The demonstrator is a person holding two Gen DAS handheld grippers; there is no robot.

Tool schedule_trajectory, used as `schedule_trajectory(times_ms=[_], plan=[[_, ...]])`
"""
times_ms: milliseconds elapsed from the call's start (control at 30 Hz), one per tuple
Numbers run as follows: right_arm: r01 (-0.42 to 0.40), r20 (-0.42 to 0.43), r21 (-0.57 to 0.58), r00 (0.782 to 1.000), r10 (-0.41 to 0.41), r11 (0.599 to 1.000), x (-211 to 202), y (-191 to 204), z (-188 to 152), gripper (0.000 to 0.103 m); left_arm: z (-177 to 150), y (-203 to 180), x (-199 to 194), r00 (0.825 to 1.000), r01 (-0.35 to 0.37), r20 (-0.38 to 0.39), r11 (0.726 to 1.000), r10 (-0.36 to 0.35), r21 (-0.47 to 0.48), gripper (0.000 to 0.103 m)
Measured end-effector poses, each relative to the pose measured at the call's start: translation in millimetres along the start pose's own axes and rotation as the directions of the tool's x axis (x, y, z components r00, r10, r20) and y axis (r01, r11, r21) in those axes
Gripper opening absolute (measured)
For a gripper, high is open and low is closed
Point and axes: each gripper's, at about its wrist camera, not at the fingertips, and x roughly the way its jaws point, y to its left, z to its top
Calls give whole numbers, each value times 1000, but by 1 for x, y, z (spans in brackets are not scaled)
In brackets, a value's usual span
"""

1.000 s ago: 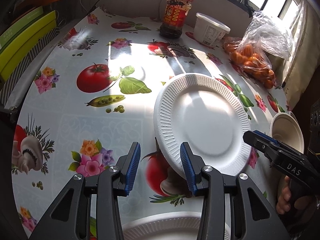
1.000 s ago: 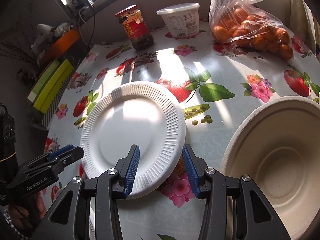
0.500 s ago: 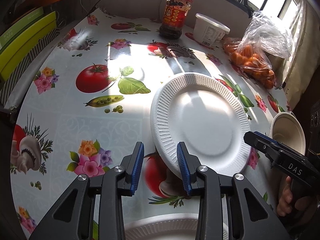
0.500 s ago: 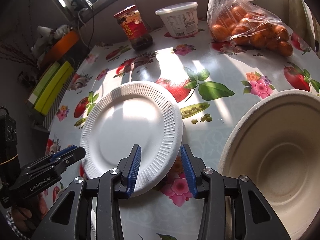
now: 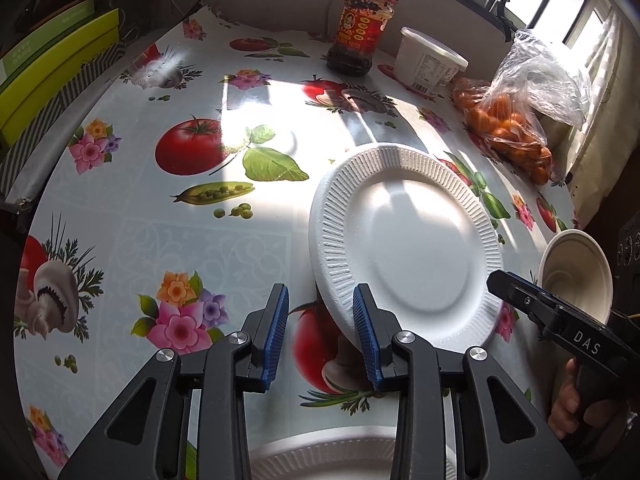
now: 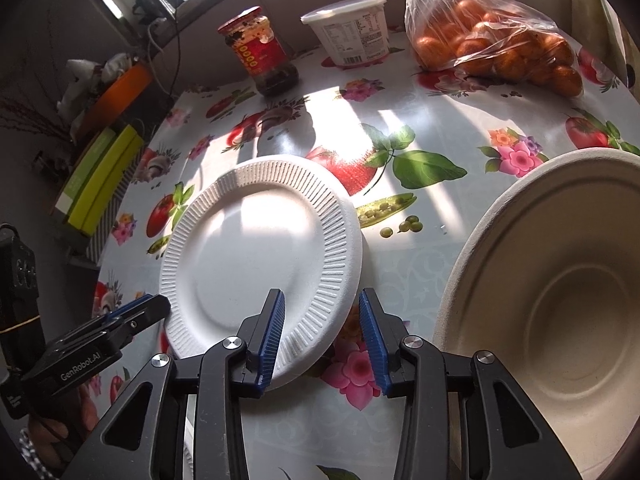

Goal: Organize plates and bowls
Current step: 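Close the left gripper on that plate's rim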

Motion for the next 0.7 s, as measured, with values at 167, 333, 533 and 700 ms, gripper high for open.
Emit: schedule_trajectory(times_ms=[167, 333, 533, 700], plan=[[-4, -2, 0, 1000, 4, 1000, 1, 0, -1, 28, 0, -5, 1, 1000, -4, 6, 1000, 4, 23, 21], [-6, -2, -6, 1000, 6, 1000, 1, 0, -1, 25, 0, -5, 1, 1000, -11, 14, 1000, 10, 23, 20], [-13, 1, -2, 1000, 13, 1000, -1, -3, -2, 24, -1, -7, -2, 1000, -17, 23, 999, 16, 36, 20], [-19, 10, -7, 1000, 19, 1000, -5, -3, -2, 23, -3, -6, -4, 1000, -15, 27, 999, 14, 34, 20]])
